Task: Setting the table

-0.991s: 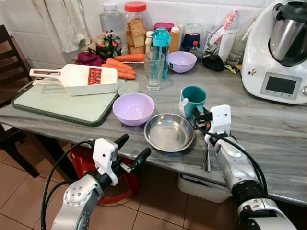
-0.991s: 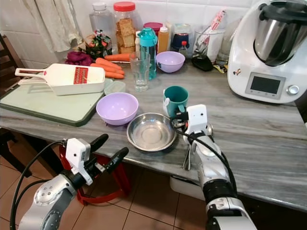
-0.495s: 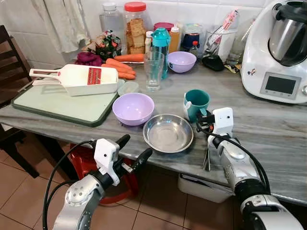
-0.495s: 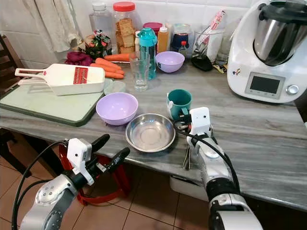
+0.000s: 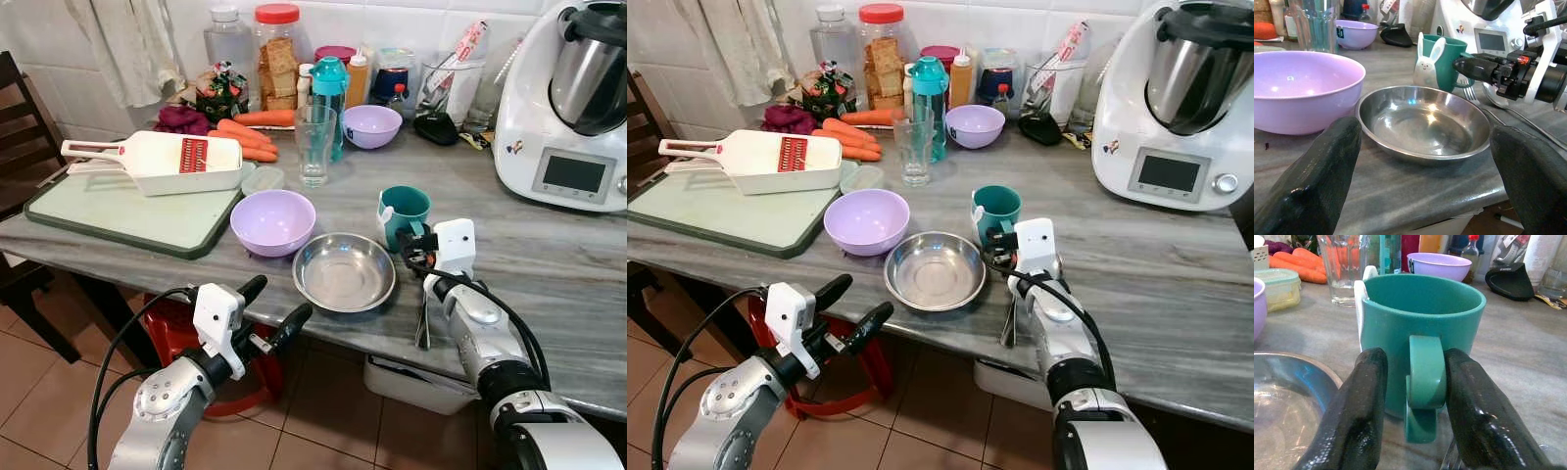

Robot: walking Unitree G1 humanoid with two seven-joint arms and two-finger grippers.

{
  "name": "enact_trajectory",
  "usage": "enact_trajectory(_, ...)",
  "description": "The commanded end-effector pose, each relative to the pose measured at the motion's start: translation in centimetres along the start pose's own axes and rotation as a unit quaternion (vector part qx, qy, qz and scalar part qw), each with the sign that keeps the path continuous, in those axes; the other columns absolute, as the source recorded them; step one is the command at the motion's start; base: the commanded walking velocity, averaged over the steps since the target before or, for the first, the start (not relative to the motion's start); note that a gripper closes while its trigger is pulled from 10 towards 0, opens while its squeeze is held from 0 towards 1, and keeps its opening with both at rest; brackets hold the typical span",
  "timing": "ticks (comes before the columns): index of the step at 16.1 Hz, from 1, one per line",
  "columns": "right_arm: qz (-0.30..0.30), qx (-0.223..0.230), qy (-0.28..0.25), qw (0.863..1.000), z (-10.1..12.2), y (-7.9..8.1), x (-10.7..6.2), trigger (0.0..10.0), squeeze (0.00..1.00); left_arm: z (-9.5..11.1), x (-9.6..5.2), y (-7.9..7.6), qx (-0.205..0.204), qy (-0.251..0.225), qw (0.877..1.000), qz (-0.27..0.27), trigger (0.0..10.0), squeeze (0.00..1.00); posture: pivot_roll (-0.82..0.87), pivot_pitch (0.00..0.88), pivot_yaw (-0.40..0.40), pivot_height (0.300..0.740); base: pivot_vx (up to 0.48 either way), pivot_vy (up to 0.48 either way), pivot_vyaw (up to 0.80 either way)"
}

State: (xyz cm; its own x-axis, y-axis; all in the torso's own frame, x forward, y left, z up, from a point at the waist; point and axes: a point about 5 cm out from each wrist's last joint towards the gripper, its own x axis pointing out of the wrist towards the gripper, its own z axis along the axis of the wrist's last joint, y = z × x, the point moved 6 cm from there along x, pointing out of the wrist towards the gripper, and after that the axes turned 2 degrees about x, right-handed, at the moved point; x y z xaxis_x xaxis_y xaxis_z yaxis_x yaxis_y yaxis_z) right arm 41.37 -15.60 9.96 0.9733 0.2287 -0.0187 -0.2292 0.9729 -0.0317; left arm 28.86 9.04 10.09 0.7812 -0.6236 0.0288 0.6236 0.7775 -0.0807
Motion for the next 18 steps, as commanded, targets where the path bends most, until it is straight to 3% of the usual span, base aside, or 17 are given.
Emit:
enact_trajectory(1, -0.006, 0.001, -0.014, 1.0, 0.9, -0.2, 0.4, 10.0, 1.0, 0.6, 0.2, -0.1, 0.007, -0.005, 1.0, -0.007, 10.0, 0.0, 0.04, 0.0, 0.011, 0.74, 0.0, 0.0, 0.0)
enact_trajectory(8, -0.022, 0.002, -0.089, 0.996, 4.1, -0.7, -0.2, 10.0, 1.0, 0.8, 0.8, 0.2, 0.011, -0.01, 1.0, -0.007, 10.0, 0.0, 0.03, 0.0, 0.015, 0.74, 0.0, 0.0, 0.0)
enact_trajectory(13, -0.027, -0.011, -0.131, 0.991, 5.6, -0.1, -3.2, 10.0, 1.0, 1.0, 1.1, 0.6, 0.014, -0.017, 1.0, 0.0, 10.0, 0.0, 0.01, 0.0, 0.012, 0.74, 0.0, 0.0, 0.0)
enact_trajectory(16, -0.029, 0.001, -0.151, 0.988, 7.7, 1.5, -5.6, 10.0, 1.0, 1.3, 1.5, 1.9, 0.033, -0.024, 0.999, 0.036, 10.0, 0.0, 0.0, 0.0, 0.017, 0.74, 0.0, 0.0, 0.0)
enact_trajectory(18, -0.032, 0.001, -0.154, 0.988, 7.8, 2.5, -6.7, 10.0, 1.0, 1.4, 1.5, 1.9, 0.035, -0.027, 0.998, 0.036, 10.0, 0.0, 0.0, 0.0, 0.017, 0.74, 0.0, 0.0, 0.0)
